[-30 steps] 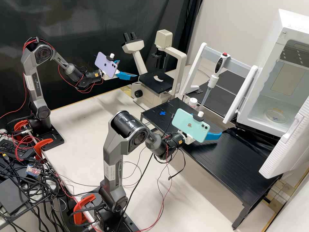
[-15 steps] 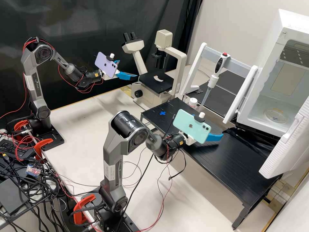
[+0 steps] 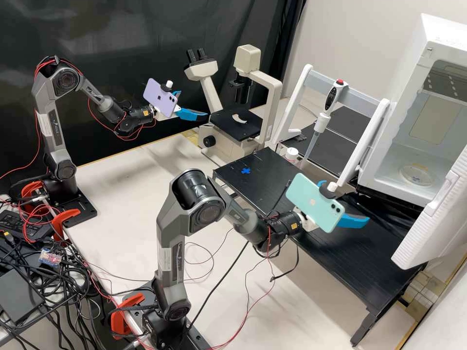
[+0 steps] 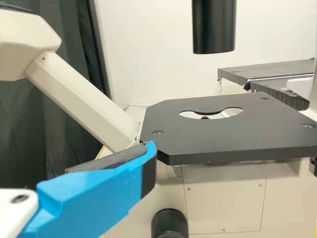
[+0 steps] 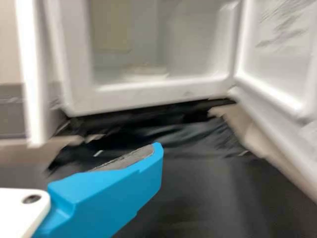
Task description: Move the petri dish to the microscope
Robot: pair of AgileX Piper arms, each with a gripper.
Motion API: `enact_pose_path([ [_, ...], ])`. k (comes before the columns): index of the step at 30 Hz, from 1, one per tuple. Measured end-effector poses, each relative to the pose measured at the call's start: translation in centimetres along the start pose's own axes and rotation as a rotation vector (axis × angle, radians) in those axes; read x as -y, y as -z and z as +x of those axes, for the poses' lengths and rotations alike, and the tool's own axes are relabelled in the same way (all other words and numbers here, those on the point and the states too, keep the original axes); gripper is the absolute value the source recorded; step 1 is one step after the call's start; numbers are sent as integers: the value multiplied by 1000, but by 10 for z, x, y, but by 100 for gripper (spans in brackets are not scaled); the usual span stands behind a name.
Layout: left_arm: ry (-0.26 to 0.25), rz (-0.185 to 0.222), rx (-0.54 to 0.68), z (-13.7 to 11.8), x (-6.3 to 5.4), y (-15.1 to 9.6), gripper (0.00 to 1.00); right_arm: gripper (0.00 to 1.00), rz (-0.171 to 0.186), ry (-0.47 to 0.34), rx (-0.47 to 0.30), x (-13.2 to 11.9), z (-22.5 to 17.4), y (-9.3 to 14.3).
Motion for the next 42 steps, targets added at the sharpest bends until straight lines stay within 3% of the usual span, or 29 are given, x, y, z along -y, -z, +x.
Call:
enact_pose_path([
  [5,0,0,0,0,0,0,100,100,-4,-66,6,-21,27,-5],
  [11,0,0,0,0,0,0,100,100,10,-90,44,-32,59,-8],
  [22,0,0,0,0,0,0,100,100,-34,-107,107,-46,124,-9],
  [30,0,0,0,0,0,0,100,100,-43,-122,85,-58,155,0],
  [34,0,0,0,0,0,0,100,100,-31,-113,48,-63,167,7],
  [36,0,0,0,0,0,0,100,100,-7,-107,26,-65,174,10],
  [42,0,0,0,0,0,0,100,100,15,-24,-8,-57,194,13],
])
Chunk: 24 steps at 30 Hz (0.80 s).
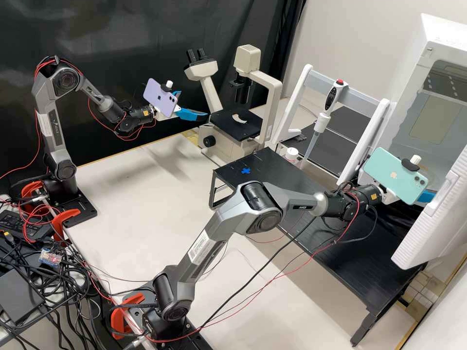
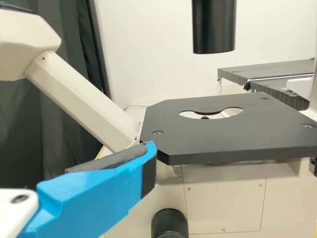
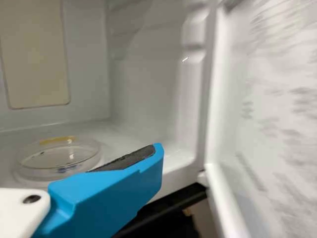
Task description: Move the petri dish to the microscope
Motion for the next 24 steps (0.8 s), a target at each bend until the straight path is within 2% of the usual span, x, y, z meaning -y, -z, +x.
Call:
enact_pose_path([
  [3,0,0,0,0,0,0,100,100,-5,35,-8,8,8,1],
  [7,0,0,0,0,0,0,100,100,-39,85,-5,19,18,-1],
  [11,0,0,0,0,0,0,100,100,-48,125,-7,27,25,-5],
  [23,0,0,0,0,0,0,100,100,-53,126,0,26,33,-6],
  [24,0,0,0,0,0,0,100,0,-53,123,3,24,33,-8],
])
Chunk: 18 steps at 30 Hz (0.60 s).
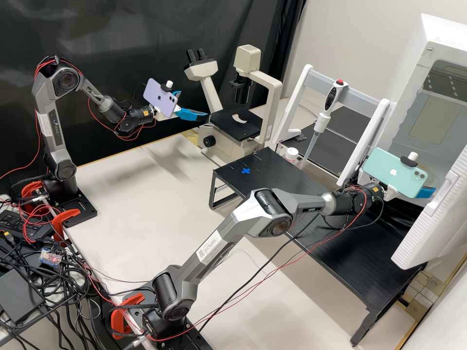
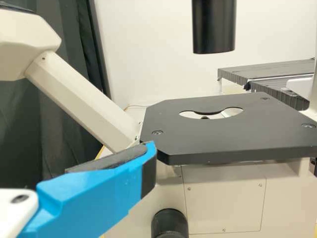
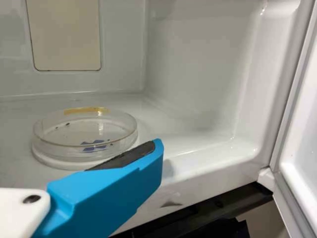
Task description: Move the petri dish to the microscope
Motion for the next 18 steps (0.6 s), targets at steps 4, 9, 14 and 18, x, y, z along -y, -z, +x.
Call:
enact_pose_path([
  [4,0,0,0,0,0,0,100,0,0,-5,12,-3,-1,-4],
  [9,0,0,0,0,0,0,100,0,-1,-16,20,-9,-1,-7],
  [14,0,0,0,0,0,0,100,0,-3,-26,36,-14,-2,-8],
  [18,0,0,0,0,0,0,100,0,-11,-31,41,-17,-1,-10],
])
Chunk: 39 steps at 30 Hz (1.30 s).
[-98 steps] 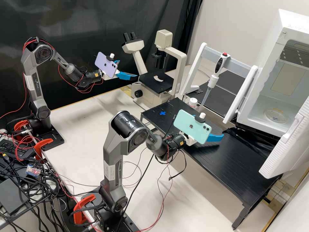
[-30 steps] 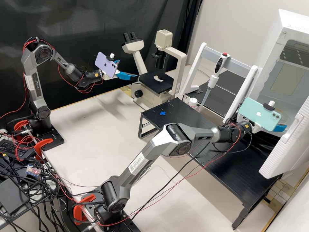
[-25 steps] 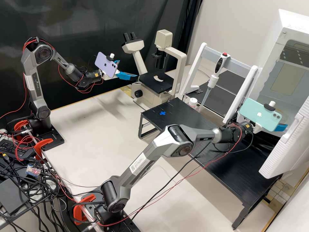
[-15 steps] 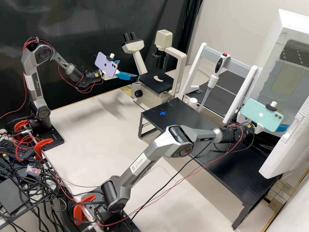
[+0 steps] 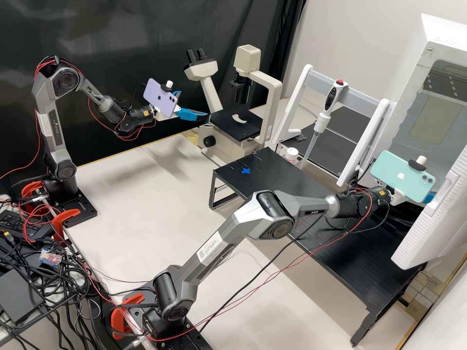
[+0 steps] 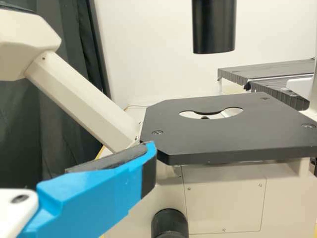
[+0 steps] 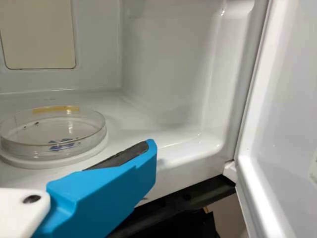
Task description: Move the petri dish to the microscope
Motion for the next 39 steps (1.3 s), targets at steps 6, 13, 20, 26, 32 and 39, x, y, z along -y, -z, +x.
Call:
enact_pose_path([
  [6,0,0,0,0,0,0,100,100,-12,-3,3,-2,1,0],
  [13,0,0,0,0,0,0,100,100,-35,-15,19,-8,2,3],
  [20,0,0,0,0,0,0,100,100,-37,-22,44,-9,8,2],
  [26,0,0,0,0,0,0,100,100,-39,-23,47,-5,13,2],
  [32,0,0,0,0,0,0,100,100,-35,-24,46,-5,14,3],
  [39,0,0,0,0,0,0,100,100,2,-23,42,-1,14,6],
])
